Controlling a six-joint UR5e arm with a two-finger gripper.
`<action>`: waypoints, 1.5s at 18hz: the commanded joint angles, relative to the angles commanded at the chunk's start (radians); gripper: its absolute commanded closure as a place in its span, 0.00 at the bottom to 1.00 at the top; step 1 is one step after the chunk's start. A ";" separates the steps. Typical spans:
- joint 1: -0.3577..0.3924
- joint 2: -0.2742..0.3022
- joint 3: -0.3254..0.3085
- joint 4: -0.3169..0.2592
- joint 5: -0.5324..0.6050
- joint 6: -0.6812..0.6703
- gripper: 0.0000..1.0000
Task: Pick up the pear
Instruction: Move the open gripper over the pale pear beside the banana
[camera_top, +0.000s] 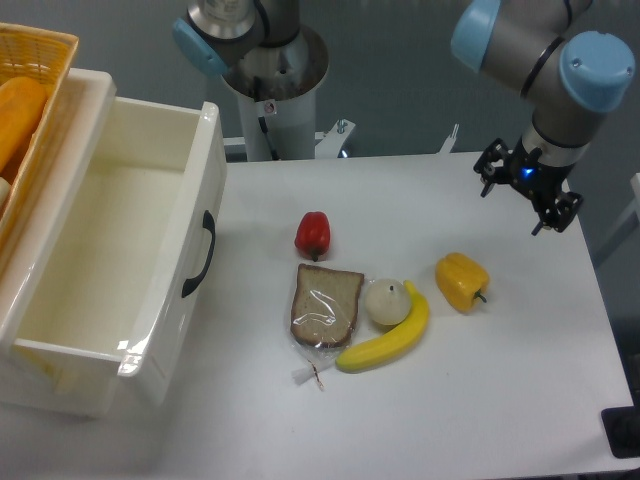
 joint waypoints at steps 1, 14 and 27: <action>-0.003 -0.003 -0.006 -0.002 0.000 -0.003 0.00; -0.080 0.071 -0.089 -0.005 -0.011 -0.501 0.00; -0.199 -0.017 -0.068 0.021 -0.080 -0.810 0.13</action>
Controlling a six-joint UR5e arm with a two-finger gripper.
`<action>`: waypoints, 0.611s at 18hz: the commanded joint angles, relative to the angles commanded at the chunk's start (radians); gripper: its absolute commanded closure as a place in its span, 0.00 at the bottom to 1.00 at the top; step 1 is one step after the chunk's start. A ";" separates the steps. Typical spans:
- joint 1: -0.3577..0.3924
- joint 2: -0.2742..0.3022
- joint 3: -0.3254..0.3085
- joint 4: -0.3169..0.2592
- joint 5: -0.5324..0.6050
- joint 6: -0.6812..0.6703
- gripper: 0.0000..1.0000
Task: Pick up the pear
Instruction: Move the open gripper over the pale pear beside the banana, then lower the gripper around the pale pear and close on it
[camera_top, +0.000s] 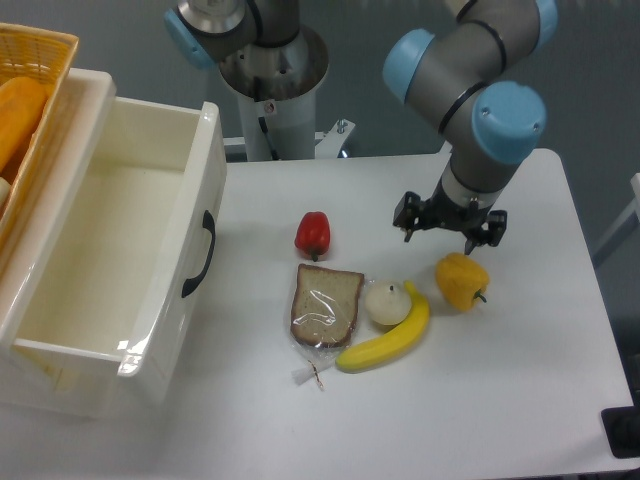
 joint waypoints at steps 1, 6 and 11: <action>-0.002 -0.005 0.003 0.002 -0.003 -0.021 0.15; -0.046 -0.049 0.028 0.023 -0.002 -0.063 0.30; -0.060 -0.071 0.034 0.028 -0.003 -0.062 0.34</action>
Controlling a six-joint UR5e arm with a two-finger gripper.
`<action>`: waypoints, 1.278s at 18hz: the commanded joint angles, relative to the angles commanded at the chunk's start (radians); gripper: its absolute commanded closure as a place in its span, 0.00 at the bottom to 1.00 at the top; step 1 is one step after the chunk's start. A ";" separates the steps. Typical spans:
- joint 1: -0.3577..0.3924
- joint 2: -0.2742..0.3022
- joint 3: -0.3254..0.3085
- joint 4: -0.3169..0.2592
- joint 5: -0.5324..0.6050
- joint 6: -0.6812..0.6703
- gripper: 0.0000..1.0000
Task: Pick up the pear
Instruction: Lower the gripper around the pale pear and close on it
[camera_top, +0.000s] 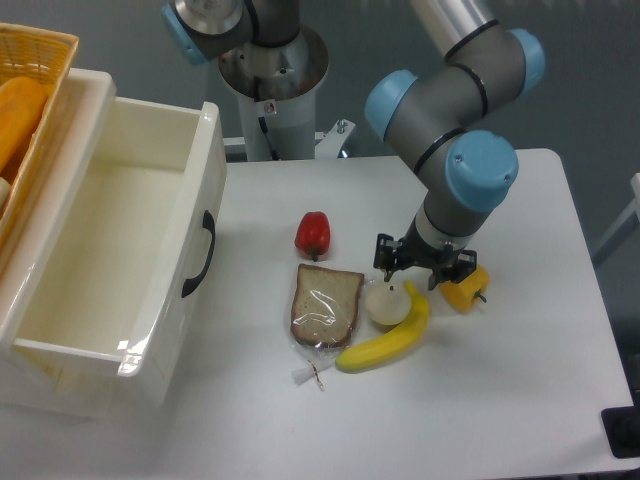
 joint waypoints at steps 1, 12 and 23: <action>-0.002 0.000 0.000 0.000 0.000 0.003 0.37; -0.003 -0.002 -0.012 0.000 0.000 0.043 0.57; -0.002 -0.002 -0.031 -0.002 0.003 0.054 0.64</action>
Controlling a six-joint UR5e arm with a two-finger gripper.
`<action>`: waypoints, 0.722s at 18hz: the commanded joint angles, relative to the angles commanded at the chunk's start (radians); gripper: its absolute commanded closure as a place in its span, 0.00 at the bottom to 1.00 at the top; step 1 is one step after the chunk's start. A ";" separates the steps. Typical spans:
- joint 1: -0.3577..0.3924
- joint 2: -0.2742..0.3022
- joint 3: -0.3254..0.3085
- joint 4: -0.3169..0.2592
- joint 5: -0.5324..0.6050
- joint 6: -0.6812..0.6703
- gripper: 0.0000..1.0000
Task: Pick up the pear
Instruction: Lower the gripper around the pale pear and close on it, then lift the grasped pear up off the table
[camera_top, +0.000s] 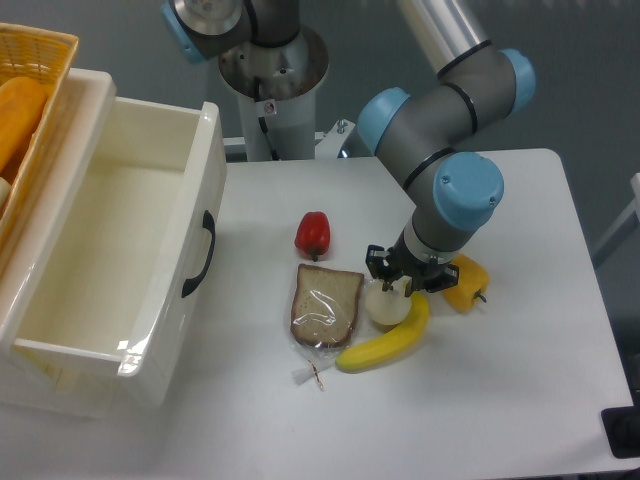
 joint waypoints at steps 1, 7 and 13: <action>0.000 0.000 0.000 0.000 0.000 0.000 0.70; 0.002 0.008 0.009 -0.002 0.002 -0.002 0.95; 0.009 0.014 0.064 -0.003 0.008 -0.005 1.00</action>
